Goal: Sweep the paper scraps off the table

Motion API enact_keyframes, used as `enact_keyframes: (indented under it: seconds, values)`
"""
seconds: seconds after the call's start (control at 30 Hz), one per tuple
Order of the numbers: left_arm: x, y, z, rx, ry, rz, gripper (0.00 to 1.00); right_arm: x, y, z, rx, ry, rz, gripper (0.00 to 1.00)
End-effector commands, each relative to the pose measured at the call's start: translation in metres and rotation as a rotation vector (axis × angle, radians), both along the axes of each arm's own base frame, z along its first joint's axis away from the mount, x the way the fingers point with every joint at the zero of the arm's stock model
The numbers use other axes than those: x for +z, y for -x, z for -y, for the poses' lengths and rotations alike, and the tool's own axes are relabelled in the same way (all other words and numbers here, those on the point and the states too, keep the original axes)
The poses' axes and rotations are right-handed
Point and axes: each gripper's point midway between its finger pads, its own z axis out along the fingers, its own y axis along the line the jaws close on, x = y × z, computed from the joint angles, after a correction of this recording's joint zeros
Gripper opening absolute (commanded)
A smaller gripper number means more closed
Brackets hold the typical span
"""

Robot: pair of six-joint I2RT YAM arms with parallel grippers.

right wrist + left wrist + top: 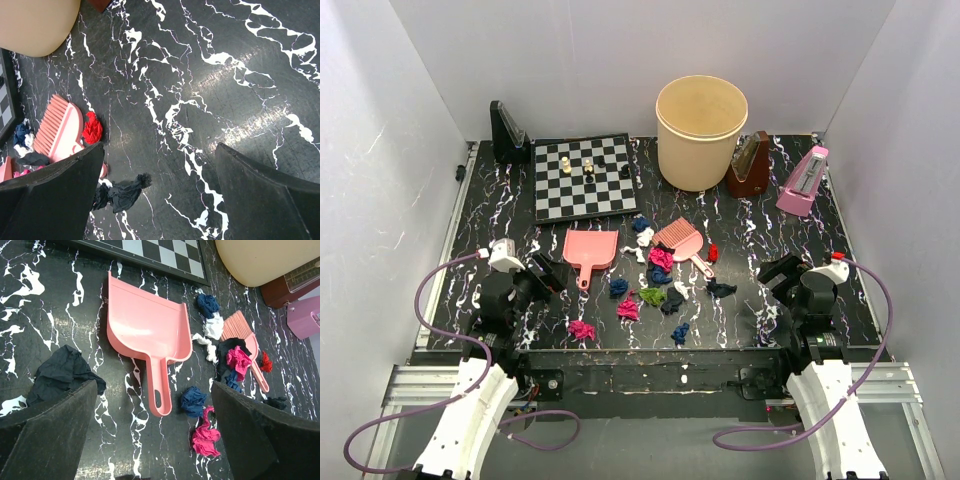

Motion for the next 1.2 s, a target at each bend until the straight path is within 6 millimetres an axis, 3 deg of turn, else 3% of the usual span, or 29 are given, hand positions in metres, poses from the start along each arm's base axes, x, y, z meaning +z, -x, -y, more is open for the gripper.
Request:
enact_keyframes:
  seconds: [0.0, 0.23, 0.4, 0.5, 0.6, 0.77, 0.9, 1.07, 1.17]
  values:
    - [0.002, -0.001, 0.002, -0.018, -0.004, 0.013, 0.98, 0.021, -0.006, 0.003, -0.021, 0.001, 0.072, 0.98]
    - [0.002, -0.003, 0.006, -0.036, -0.006, 0.009, 0.98, 0.021, -0.007, 0.003, -0.017, 0.002, 0.084, 0.98]
    - [0.0, -0.003, 0.006, -0.042, -0.008, 0.004, 0.98, 0.032, 0.0, 0.002, 0.006, 0.02, 0.099, 0.98]
    - [0.0, -0.003, 0.007, -0.045, -0.007, 0.004, 0.98, 0.041, -0.006, -0.018, 0.11, -0.022, 0.219, 0.98]
    - [0.001, -0.002, 0.007, -0.05, -0.007, 0.006, 0.98, 0.071, 0.001, -0.067, 0.428, -0.011, 0.348, 0.98]
    - [0.001, -0.002, 0.008, -0.051, -0.004, 0.01, 0.98, 0.096, -0.003, -0.071, 0.461, -0.023, 0.194, 0.98]
    - [0.001, -0.003, 0.009, -0.057, -0.004, 0.007, 0.98, 0.112, -0.01, -0.083, 0.527, -0.048, 0.172, 0.98]
    - [0.0, -0.005, 0.011, -0.067, -0.005, -0.002, 0.98, 0.11, -0.017, -0.098, 0.62, 0.006, 0.118, 0.98]
    - [-0.002, -0.005, 0.011, -0.07, -0.007, -0.011, 0.98, 0.106, -0.018, -0.12, 0.749, 0.088, 0.117, 0.98]
